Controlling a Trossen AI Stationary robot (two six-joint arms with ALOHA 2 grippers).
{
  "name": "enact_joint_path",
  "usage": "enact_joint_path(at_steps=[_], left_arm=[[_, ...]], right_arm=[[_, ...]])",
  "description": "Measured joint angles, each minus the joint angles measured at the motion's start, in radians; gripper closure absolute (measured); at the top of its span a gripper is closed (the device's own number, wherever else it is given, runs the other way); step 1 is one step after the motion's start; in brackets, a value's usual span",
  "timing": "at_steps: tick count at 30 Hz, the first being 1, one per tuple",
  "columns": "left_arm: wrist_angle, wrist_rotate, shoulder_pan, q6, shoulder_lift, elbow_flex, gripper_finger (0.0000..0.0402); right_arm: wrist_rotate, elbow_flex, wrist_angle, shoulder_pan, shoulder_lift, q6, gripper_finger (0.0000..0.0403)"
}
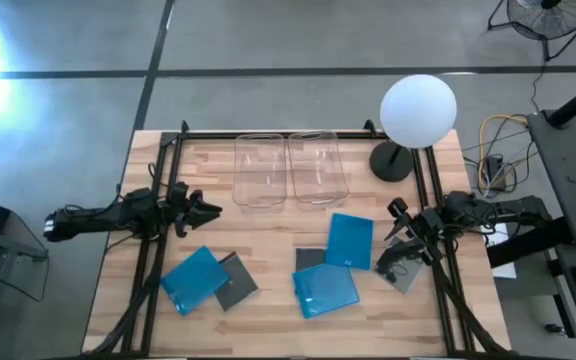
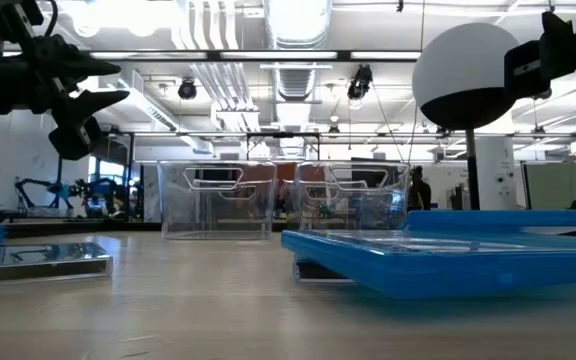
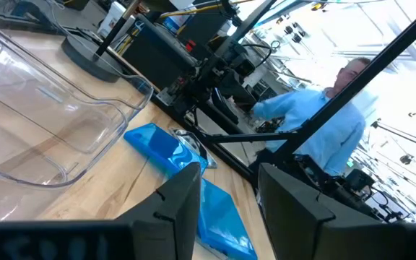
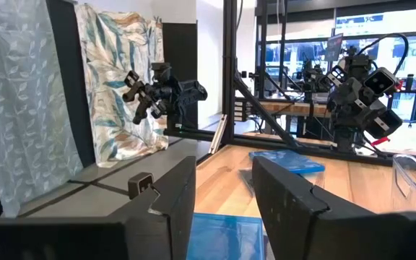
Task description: Pick & place jewel cases by type
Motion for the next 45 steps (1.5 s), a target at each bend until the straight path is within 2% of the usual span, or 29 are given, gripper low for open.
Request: enact_joint_path(at_steps=[12, 25, 33, 34, 37, 38, 45], left_arm=[[0.0, 0.0, 0.0, 0.0, 0.0, 0.0, 0.0278], [0.0, 0.0, 0.0, 0.0, 0.0, 0.0, 0.0278], [0.0, 0.0, 0.0, 0.0, 0.0, 0.0, 0.0278], [0.0, 0.0, 0.0, 0.0, 0.0, 0.0, 0.0278], [0.0, 0.0, 0.0, 0.0, 0.0, 0.0, 0.0278], [0.0, 0.0, 0.0, 0.0, 0.0, 0.0, 0.0278], [0.0, 0.0, 0.0, 0.0, 0.0, 0.0, 0.0278]], right_arm=[[0.0, 0.0, 0.0, 0.0, 0.0, 0.0, 0.028], [0.0, 0.0, 0.0, 0.0, 0.0, 0.0, 0.0268], [0.007, 0.0, 0.007, 0.0, 0.0, 0.019, 0.0276], [0.034, 0.0, 0.024, 0.0, 0.002, 0.105, 0.0277], [0.125, 0.0, 0.033, 0.0, 0.0, 0.624, 0.0281], [0.168, 0.0, 0.025, 0.0, 0.0, 0.732, 0.0282], [0.505, 0.0, 0.031, 0.0, 0.007, 1.051, 0.0279]])
